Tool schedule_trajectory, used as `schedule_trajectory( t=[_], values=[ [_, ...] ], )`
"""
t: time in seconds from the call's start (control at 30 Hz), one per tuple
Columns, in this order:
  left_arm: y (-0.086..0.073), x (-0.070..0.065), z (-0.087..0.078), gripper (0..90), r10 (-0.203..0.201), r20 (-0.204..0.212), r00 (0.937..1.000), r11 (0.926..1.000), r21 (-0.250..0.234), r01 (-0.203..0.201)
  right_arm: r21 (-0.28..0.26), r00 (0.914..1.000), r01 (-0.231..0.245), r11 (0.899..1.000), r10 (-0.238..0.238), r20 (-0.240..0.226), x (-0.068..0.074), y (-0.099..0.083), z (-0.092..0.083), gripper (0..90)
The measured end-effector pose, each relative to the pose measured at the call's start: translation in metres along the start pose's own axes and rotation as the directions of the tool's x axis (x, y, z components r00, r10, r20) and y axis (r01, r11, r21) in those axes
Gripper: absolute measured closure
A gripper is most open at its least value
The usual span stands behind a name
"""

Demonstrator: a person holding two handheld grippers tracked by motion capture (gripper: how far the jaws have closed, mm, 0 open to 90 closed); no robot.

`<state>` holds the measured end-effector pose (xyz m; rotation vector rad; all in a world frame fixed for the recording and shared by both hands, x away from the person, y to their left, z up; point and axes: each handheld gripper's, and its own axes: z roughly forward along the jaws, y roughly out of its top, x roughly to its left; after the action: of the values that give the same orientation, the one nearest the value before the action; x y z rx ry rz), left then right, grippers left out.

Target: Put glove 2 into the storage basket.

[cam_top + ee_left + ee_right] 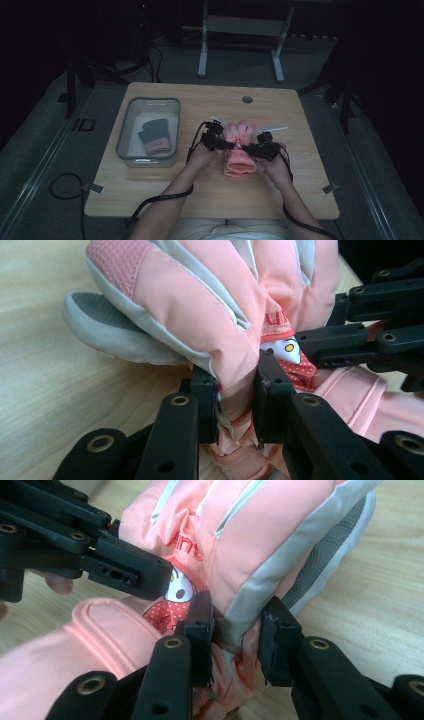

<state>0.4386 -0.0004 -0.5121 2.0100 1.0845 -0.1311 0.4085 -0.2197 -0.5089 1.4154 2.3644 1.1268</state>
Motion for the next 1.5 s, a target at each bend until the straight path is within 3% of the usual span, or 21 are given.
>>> schedule_trajectory(
  t=[0.5,0.93,1.5],
  values=[
    [0.02,-0.018,-0.056,74.8,0.058,-0.065,0.9962,0.9949,-0.079,-0.063,-0.096,0.9989,0.045,0.994,-0.046,-0.012,0.028,0.034,-0.025,70.2],
    [0.03,-0.018,-0.101,74.7,0.049,-0.112,0.9925,0.9893,-0.131,-0.064,-0.137,0.9945,0.099,0.986,-0.102,-0.022,0.057,0.07,-0.033,70.2],
    [0.027,-0.004,-0.16,74.7,0.017,-0.177,0.9841,0.9819,-0.183,-0.05,-0.158,0.9836,0.151,0.976,-0.165,-0.074,0.099,0.108,-0.024,70.2]
  ],
)
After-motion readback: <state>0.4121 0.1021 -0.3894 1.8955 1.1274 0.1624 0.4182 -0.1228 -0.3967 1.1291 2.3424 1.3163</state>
